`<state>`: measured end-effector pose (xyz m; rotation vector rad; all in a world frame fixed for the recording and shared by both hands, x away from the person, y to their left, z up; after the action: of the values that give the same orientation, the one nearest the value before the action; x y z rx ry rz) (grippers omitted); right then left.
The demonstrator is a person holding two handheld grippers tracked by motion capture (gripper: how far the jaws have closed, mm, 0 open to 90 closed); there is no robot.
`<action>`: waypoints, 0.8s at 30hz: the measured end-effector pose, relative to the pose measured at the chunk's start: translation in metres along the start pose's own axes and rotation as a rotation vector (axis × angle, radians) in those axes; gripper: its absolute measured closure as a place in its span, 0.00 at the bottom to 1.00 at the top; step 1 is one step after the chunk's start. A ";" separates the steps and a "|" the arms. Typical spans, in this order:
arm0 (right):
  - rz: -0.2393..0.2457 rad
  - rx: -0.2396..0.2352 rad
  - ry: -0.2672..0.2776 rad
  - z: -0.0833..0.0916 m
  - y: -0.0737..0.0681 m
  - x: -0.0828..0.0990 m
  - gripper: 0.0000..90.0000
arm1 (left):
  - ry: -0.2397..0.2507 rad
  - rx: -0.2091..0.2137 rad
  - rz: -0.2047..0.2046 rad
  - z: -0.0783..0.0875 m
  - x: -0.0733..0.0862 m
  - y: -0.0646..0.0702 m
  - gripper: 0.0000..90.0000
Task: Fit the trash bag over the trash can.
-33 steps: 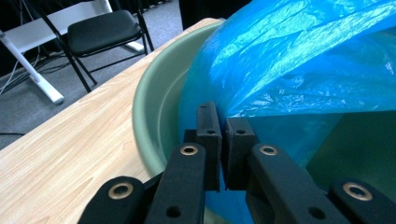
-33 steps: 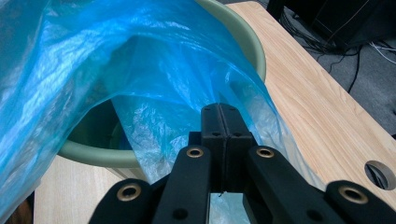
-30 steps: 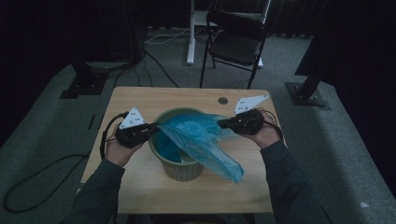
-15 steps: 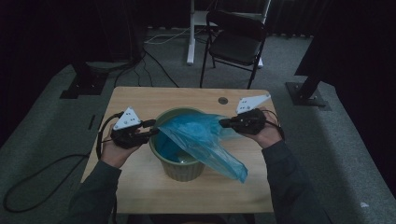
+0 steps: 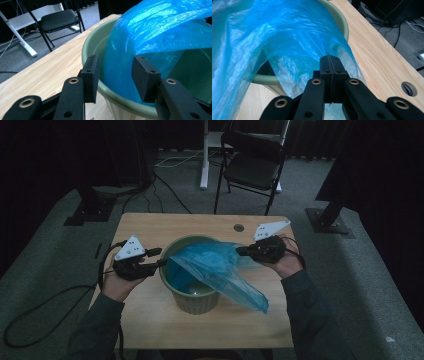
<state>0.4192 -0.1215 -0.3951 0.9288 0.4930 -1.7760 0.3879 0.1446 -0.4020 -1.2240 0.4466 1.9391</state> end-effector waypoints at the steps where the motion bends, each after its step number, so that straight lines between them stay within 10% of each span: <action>1: 0.000 0.000 0.000 0.000 0.000 0.000 1.00 | 0.004 0.001 0.006 0.001 0.000 -0.001 0.63; 9: -0.007 -0.007 0.005 -0.002 -0.001 0.000 1.00 | 0.031 0.046 0.000 0.002 -0.014 0.005 0.59; 24: -0.003 -0.023 0.013 -0.005 -0.005 -0.003 1.00 | -0.005 0.146 -0.128 -0.029 -0.045 0.048 0.51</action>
<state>0.4171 -0.1148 -0.3961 0.9244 0.5221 -1.7641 0.3789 0.0766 -0.3819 -1.1265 0.4864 1.7686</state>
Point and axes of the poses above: each handheld gripper's, and its own axes: z roughly backward along the jaws, x roughly out of its underside, y roughly to its right, the point moved 10 cm from there along -z, roughly forward along the jaws
